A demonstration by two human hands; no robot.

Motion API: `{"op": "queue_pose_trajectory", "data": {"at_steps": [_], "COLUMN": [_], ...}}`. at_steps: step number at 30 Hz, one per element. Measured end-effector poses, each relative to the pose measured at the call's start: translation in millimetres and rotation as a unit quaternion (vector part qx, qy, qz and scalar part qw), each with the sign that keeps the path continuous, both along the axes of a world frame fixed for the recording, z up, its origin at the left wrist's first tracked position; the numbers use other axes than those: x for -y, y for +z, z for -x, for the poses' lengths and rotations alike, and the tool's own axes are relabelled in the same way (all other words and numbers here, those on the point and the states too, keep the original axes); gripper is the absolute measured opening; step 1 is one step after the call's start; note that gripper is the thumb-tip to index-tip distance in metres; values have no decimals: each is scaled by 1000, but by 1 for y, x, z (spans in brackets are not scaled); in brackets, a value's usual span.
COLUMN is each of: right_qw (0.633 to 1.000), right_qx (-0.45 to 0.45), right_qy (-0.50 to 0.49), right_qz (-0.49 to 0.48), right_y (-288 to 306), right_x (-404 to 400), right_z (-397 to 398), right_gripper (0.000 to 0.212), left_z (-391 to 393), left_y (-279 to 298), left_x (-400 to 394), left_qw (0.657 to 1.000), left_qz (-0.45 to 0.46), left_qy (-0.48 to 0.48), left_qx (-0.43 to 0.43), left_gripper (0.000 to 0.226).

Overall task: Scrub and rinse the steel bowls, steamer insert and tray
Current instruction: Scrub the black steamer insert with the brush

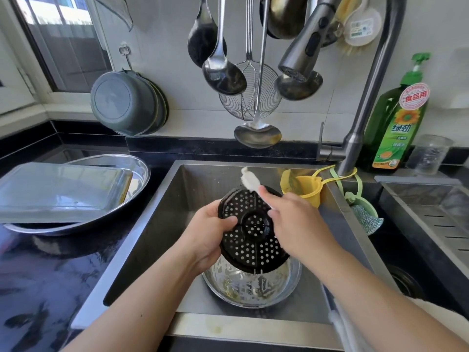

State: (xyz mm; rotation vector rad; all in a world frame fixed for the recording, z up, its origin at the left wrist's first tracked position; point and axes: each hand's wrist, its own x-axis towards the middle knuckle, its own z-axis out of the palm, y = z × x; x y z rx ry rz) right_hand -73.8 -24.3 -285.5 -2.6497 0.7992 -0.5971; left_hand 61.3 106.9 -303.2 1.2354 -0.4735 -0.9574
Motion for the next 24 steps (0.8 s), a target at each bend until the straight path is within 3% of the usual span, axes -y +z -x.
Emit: {"op": "queue_pose_trajectory", "data": {"at_steps": [2, 5, 10, 16, 19, 24], "right_qw": [1000, 991, 999, 998, 995, 983], "right_qx": [-13, -36, -43, 49, 81, 124], "right_qy": [16, 121, -3, 2, -25, -68], "right_qz": [-16, -38, -3, -30, -51, -118], "right_y": [1, -2, 2, 8, 5, 8], "right_x": [-2, -34, -1, -6, 5, 18], "right_z": [3, 0, 3, 10, 10, 15], "right_gripper": [57, 58, 56, 55, 54, 53], "left_z": [0, 2, -1, -12, -14, -12], "left_y": [-2, -4, -3, 8, 9, 7], "left_x": [1, 0, 3, -2, -1, -1], "left_qw": [1000, 1000, 999, 985, 981, 989], "left_qz": [-9, -13, -8, 39, 55, 15], "left_qy": [4, -5, 0, 33, 64, 83], "left_qx": [3, 8, -41, -166, -175, -118], "left_gripper": [37, 27, 35, 31, 42, 30]}}
